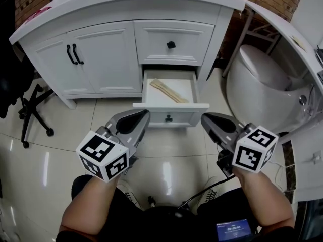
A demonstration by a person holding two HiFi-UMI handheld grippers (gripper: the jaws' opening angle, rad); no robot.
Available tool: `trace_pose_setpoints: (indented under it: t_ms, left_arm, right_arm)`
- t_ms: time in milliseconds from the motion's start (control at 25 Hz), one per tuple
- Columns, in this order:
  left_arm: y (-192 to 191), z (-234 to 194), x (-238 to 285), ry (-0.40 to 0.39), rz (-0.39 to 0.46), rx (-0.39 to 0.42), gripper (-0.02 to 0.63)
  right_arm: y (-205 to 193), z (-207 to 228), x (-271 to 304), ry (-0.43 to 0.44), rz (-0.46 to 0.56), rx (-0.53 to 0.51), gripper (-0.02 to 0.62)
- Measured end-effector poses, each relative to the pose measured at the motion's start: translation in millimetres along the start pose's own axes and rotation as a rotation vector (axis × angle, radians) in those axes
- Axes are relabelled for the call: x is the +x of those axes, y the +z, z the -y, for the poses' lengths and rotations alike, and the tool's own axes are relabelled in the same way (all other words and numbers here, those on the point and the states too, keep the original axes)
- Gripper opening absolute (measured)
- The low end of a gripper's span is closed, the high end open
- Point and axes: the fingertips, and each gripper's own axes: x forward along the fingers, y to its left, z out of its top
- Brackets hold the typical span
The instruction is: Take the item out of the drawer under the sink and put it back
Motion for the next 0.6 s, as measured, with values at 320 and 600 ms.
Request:
trace_pose_setpoints:
  t_ms: [320, 600]
  left_arm:
    - [-9, -32, 21, 0.025, -0.015, -0.011, 0.006]
    - [-14, -40, 26, 0.031, -0.027, -0.022, 0.006]
  right_arm:
    - [-3, 32, 31, -0.013, -0.021, 0.011, 0.008]
    - [-3, 37, 39, -0.002, -0.028, 0.022, 0.008]
